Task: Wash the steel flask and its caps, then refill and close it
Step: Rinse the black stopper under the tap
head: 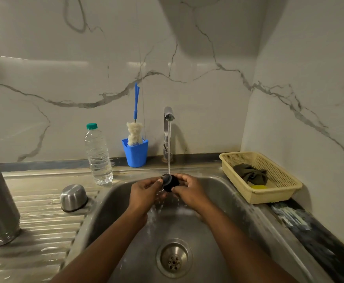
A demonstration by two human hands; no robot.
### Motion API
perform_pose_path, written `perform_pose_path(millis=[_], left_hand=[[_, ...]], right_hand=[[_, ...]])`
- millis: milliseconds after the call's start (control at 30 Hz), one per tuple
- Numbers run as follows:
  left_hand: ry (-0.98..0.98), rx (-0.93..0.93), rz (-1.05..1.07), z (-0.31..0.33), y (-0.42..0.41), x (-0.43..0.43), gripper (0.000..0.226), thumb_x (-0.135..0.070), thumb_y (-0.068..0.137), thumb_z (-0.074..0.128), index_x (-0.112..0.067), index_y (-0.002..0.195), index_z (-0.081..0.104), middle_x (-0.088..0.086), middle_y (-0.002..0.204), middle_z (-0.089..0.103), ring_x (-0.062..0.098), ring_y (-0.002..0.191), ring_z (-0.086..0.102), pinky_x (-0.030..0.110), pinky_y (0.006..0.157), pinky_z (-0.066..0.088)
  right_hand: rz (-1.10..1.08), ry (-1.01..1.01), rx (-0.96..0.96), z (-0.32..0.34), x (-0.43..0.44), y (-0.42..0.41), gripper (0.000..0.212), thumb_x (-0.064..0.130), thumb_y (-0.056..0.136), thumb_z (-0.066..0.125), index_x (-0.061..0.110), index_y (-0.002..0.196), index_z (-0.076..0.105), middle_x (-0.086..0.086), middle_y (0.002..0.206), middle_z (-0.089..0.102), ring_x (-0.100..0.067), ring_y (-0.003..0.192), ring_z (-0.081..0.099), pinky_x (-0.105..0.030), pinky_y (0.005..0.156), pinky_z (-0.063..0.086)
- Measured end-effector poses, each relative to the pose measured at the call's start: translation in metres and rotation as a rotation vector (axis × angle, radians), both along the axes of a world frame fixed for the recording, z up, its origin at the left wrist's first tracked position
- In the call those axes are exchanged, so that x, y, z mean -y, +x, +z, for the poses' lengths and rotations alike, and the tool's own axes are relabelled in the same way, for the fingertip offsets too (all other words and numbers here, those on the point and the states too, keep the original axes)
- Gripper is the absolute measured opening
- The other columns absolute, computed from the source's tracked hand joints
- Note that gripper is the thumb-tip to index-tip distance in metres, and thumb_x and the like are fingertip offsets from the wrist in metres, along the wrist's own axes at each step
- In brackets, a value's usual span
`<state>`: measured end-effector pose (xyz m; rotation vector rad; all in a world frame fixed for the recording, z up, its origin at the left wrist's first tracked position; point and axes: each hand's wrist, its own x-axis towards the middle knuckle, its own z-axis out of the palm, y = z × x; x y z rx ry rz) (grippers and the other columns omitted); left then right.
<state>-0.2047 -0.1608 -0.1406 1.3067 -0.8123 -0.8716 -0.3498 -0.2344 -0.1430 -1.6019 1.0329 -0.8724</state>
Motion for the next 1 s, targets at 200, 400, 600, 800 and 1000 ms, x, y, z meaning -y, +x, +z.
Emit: perform_pose_path(millis=[200, 400, 600, 800, 1000], left_hand=[[0.030, -0.027, 0.130, -0.003, 0.006, 0.003, 0.013, -0.018, 0.104, 0.063, -0.016, 0.110, 0.075, 0.007, 0.093, 0.080, 0.030, 0.091, 0.079, 0.049, 0.089, 0.064], [0.036, -0.105, 0.114, 0.000, 0.005, 0.002, 0.017, -0.022, 0.105, 0.061, -0.011, 0.110, 0.073, 0.014, 0.092, 0.081, 0.035, 0.091, 0.078, 0.048, 0.090, 0.064], [0.110, -0.090, 0.066, -0.001, 0.006, 0.000, 0.020, -0.020, 0.105, 0.062, -0.005, 0.108, 0.074, 0.021, 0.091, 0.079, 0.037, 0.088, 0.077, 0.053, 0.094, 0.062], [0.133, -0.004, 0.189, -0.002, 0.012, -0.005, 0.017, -0.009, 0.103, 0.062, -0.006, 0.094, 0.077, 0.012, 0.084, 0.080, 0.033, 0.091, 0.078, 0.049, 0.089, 0.064], [0.067, -0.054, 0.208, 0.013, 0.019, -0.007, 0.013, -0.009, 0.103, 0.062, -0.005, 0.102, 0.074, 0.018, 0.098, 0.078, 0.035, 0.100, 0.076, 0.045, 0.091, 0.063]], right_hand=[[0.032, 0.034, 0.076, 0.000, -0.007, 0.009, 0.055, 0.007, 0.098, 0.066, 0.026, 0.148, 0.054, 0.003, 0.141, 0.062, -0.015, 0.127, 0.059, -0.038, 0.108, 0.053], [0.028, 0.053, 0.128, 0.003, -0.006, 0.011, 0.039, 0.017, 0.104, 0.060, 0.025, 0.142, 0.059, 0.001, 0.135, 0.068, -0.010, 0.112, 0.068, -0.030, 0.095, 0.059], [0.090, 0.169, 0.213, 0.004, -0.010, 0.011, 0.045, 0.018, 0.104, 0.062, 0.030, 0.146, 0.052, -0.002, 0.130, 0.065, -0.016, 0.103, 0.075, -0.030, 0.083, 0.063], [0.056, 0.090, 0.158, 0.004, -0.011, 0.013, 0.052, 0.022, 0.096, 0.073, 0.030, 0.144, 0.053, 0.000, 0.141, 0.061, -0.015, 0.114, 0.068, -0.035, 0.095, 0.061], [-0.016, -0.026, 0.056, 0.008, -0.010, 0.005, 0.040, 0.034, 0.097, 0.071, 0.030, 0.135, 0.061, 0.000, 0.136, 0.065, -0.015, 0.116, 0.064, -0.041, 0.101, 0.058]])
